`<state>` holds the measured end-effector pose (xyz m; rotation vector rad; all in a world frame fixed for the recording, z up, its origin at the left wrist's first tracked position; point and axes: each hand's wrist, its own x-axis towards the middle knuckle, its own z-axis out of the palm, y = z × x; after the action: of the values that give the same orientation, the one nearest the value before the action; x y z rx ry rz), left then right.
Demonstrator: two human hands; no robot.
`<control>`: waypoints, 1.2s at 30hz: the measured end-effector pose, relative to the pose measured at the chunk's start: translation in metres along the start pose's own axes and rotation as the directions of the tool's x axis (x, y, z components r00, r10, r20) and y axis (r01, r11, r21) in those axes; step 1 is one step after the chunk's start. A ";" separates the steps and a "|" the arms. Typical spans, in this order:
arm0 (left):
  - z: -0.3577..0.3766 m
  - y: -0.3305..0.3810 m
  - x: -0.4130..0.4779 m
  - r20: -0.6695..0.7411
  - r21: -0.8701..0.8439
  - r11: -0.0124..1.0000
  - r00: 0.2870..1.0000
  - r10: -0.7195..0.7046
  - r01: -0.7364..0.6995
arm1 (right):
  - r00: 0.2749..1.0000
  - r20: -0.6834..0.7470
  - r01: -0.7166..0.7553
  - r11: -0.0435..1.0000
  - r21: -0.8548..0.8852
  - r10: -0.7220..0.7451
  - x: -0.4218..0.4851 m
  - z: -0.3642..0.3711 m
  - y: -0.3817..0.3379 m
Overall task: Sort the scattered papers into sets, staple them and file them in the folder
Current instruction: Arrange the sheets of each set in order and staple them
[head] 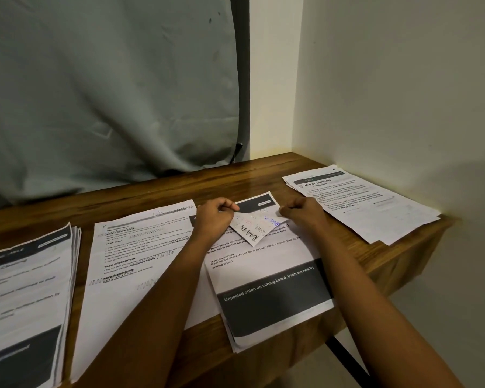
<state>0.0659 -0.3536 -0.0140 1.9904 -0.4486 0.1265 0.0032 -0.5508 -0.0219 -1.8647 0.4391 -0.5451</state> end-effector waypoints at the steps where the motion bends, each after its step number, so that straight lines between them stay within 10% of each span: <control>1: 0.000 0.000 0.000 -0.003 -0.001 1.000 1.000 -0.002 0.002 | 1.000 0.006 -0.009 1.000 0.019 0.009 0.001 0.000 0.001; 26: -0.001 -0.004 0.007 -0.073 -0.099 0.995 0.997 -0.039 0.032 | 0.937 0.327 0.066 0.983 0.171 -0.120 -0.014 -0.018 -0.011; 36: -0.010 -0.007 0.009 -0.021 0.013 0.992 0.992 0.128 -0.128 | 0.996 0.070 0.034 0.987 0.154 -0.045 -0.002 -0.013 -0.009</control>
<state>0.0781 -0.3442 -0.0130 1.9692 -0.5630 0.2310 -0.0059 -0.5565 -0.0095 -1.7431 0.3031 -0.5206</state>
